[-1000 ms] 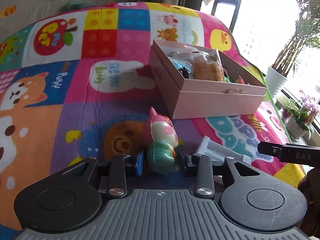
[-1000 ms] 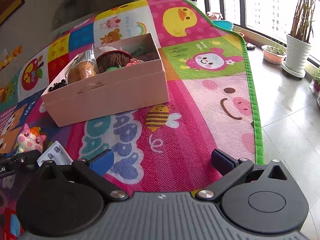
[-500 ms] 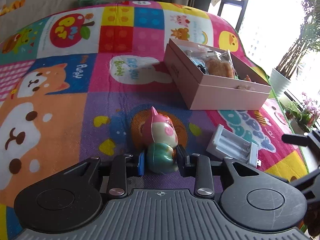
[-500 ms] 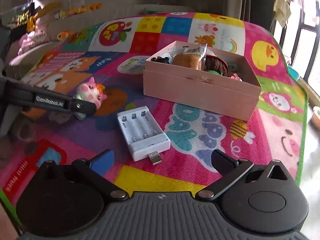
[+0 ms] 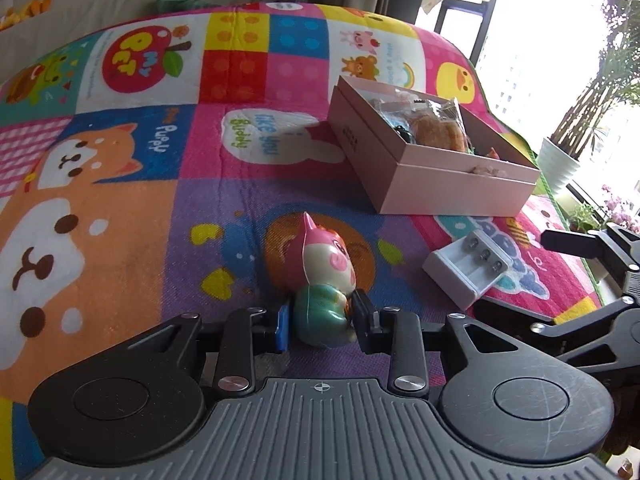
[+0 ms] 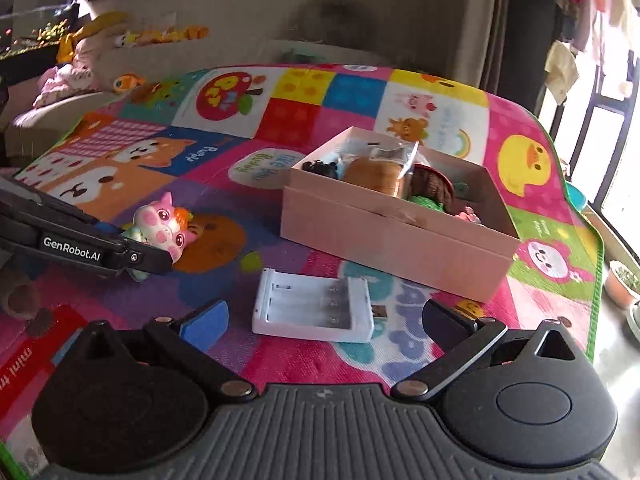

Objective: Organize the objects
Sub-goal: 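Grasp the white battery holder with the right tool while the left tool lifts the pig, then drop the pig into the pink box with the left tool while the right tool lowers the battery holder in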

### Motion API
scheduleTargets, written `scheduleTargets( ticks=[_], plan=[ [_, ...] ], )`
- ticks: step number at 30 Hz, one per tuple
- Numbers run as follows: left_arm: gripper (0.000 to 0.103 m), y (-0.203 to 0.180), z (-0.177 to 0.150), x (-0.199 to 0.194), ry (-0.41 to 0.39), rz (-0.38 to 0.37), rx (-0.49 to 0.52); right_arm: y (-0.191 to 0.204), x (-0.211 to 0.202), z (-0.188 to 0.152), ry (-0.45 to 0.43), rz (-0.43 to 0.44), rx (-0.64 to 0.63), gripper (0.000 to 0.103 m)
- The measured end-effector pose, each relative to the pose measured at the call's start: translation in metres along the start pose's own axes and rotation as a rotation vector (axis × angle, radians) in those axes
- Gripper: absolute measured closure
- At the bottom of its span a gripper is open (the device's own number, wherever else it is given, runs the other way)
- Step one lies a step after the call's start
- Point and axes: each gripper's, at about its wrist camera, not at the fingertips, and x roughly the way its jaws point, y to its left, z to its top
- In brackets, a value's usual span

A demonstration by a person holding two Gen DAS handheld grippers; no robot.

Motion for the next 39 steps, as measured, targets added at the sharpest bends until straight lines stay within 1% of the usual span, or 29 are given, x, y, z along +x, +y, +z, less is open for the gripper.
scheduleTargets(
  ticks=[3,7,8,9,10,12,15,18,21,24,26,28,30,31,32,33,34,35,37,39],
  plan=[
    [0.068,0.001,-0.001,-0.001,-0.003,-0.004,-0.004,0.003,0.02,0.007,0.044,0.027,0.013,0.0],
    [0.068,0.002,-0.001,-0.001,-0.006,-0.009,0.0,-0.003,0.049,0.013,0.115,0.029,0.069,0.001],
    [0.068,0.003,-0.001,-0.002,-0.008,-0.011,0.002,-0.004,0.052,0.014,0.131,0.03,0.082,0.008],
    [0.068,0.003,-0.002,-0.003,-0.011,-0.012,0.004,-0.005,0.051,0.014,0.128,0.034,0.09,0.013],
    [0.069,0.003,-0.002,-0.004,-0.014,-0.011,0.008,-0.003,0.048,0.015,0.124,0.029,0.082,0.026],
    [0.069,0.001,-0.002,-0.006,-0.019,-0.017,0.019,-0.001,0.038,0.015,0.119,0.018,0.064,0.025],
    [0.069,-0.001,-0.001,-0.012,-0.034,-0.042,0.036,-0.001,0.018,0.012,0.088,0.021,0.055,0.025],
    [0.07,-0.006,0.004,-0.018,-0.04,-0.08,0.046,-0.005,-0.007,0.005,0.056,0.006,0.037,0.025],
    [0.07,-0.017,0.026,-0.022,-0.067,-0.119,0.072,-0.016,-0.029,0.001,0.014,-0.016,0.044,0.025],
    [0.07,-0.037,0.068,-0.02,-0.155,-0.13,0.117,-0.03,-0.043,0.002,-0.023,-0.034,0.076,0.025],
    [0.069,-0.048,0.101,-0.008,-0.205,-0.157,0.115,-0.037,-0.048,0.004,-0.049,-0.047,0.097,0.025],
    [0.068,-0.056,0.135,0.017,-0.23,-0.204,0.089,-0.042,-0.049,0.004,-0.067,-0.056,0.124,0.026],
    [0.068,-0.061,0.167,0.052,-0.212,-0.269,0.04,-0.045,-0.048,0.002,-0.076,-0.056,0.139,0.026],
    [0.068,-0.062,0.182,0.074,-0.174,-0.306,0.01,-0.046,-0.047,0.001,-0.078,-0.059,0.137,0.026],
    [0.068,-0.064,0.194,0.098,-0.112,-0.33,-0.013,-0.047,-0.045,0.0,-0.075,-0.067,0.135,0.026],
    [0.068,-0.067,0.203,0.122,-0.047,-0.328,-0.043,-0.047,-0.043,-0.001,-0.068,-0.078,0.134,0.026],
    [0.068,-0.069,0.209,0.143,0.013,-0.306,-0.064,-0.049,-0.041,-0.001,-0.062,-0.084,0.137,0.026],
    [0.068,-0.071,0.212,0.163,0.06,-0.264,-0.074,-0.052,-0.04,-0.002,-0.059,-0.088,0.139,0.026],
    [0.068,-0.074,0.212,0.183,0.076,-0.165,-0.058,-0.058,-0.04,-0.004,-0.062,-0.099,0.14,0.026],
    [0.068,-0.075,0.208,0.189,0.07,-0.094,-0.016,-0.064,-0.039,-0.008,-0.067,-0.112,0.136,0.026]
  ],
)
